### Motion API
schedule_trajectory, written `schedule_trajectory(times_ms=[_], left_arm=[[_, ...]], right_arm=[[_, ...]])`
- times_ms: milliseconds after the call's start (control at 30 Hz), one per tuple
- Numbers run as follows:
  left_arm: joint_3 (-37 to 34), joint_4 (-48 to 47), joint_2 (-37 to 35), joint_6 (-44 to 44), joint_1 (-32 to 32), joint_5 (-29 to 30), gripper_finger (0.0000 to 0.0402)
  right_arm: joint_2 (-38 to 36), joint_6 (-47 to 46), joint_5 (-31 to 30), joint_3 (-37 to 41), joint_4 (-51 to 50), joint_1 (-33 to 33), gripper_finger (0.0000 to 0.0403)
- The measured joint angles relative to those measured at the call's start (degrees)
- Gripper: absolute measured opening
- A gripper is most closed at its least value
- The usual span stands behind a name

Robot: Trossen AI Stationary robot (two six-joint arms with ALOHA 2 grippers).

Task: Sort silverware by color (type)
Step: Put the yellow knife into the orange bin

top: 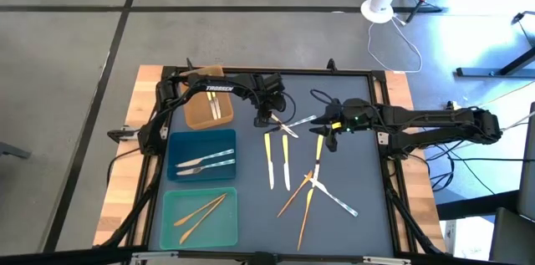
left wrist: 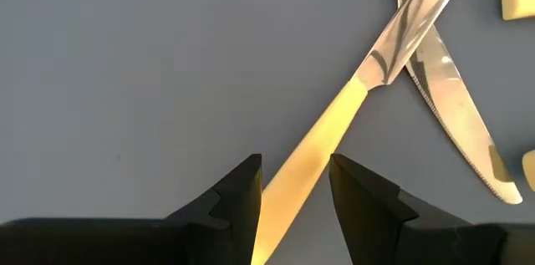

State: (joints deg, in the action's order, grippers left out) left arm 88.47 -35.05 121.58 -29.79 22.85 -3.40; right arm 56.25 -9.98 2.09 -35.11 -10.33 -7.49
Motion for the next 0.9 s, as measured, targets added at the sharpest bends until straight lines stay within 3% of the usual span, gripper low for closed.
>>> schedule_trajectory(times_ms=[900], left_arm=[[-1.5, 0.9, 0.0, -5.6, 0.0, -0.1, 0.0137]], right_arm=[[0.0, 0.0, 0.0, 0.0, 0.0, 0.0, 0.0129]])
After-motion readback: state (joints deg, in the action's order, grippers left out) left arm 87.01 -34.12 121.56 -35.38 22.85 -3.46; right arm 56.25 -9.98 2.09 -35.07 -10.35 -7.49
